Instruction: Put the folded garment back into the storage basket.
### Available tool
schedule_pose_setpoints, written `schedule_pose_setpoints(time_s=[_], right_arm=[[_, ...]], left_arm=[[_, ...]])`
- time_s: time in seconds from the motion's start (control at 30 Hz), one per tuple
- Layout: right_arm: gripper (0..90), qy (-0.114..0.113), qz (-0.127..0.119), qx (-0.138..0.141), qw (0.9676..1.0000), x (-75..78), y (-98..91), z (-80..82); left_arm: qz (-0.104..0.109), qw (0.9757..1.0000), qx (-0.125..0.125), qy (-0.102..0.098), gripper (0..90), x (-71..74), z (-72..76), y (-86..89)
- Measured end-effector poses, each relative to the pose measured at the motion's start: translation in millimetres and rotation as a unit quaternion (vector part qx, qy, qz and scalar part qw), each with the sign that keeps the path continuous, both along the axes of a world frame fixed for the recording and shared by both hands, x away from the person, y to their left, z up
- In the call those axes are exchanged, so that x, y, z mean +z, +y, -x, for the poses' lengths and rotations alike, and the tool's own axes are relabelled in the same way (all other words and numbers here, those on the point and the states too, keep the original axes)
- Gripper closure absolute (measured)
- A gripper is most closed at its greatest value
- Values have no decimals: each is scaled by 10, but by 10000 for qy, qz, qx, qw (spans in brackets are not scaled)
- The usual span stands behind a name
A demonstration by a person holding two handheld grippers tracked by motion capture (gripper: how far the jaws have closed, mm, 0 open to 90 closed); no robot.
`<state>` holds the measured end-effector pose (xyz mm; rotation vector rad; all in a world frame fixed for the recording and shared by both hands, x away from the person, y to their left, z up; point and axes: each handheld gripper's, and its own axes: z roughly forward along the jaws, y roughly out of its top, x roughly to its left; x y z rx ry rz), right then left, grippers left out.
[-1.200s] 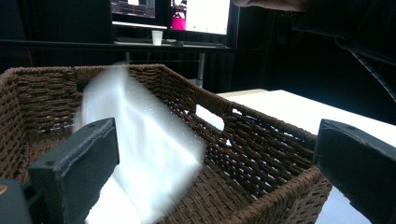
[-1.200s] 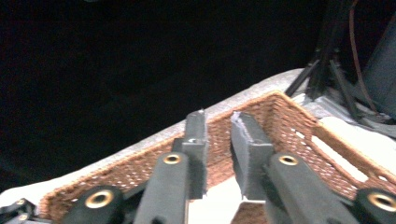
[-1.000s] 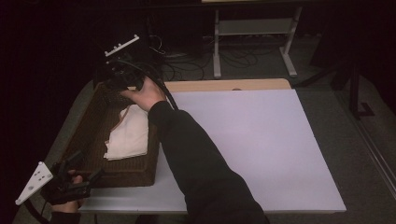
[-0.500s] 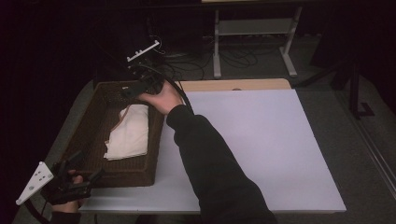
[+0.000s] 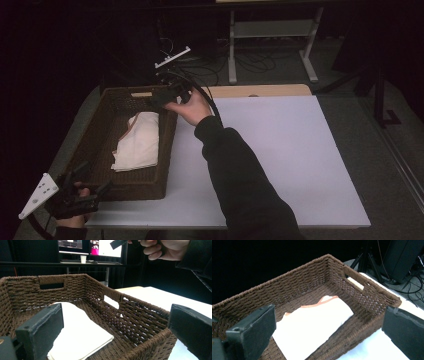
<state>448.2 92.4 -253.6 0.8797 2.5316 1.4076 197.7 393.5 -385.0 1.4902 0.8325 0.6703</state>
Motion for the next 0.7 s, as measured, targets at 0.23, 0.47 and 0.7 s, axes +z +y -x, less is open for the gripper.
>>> schedule_pose_setpoints(time_s=[0.23, 0.47, 0.7], right_arm=[[0, -35, -27, 6, 10000, -29, -159, 26], [0, -72, -104, -36, 9999, -39, -316, 75], [0, -104, -152, -105, 9998, -40, -459, 111]], left_arm=[[-22, 10000, 3, 6, 0, -2, -3, -1], [-38, 10000, 2, 2, 0, -4, -4, -2], [-48, 10000, 3, 7, 0, -4, -2, 3]])
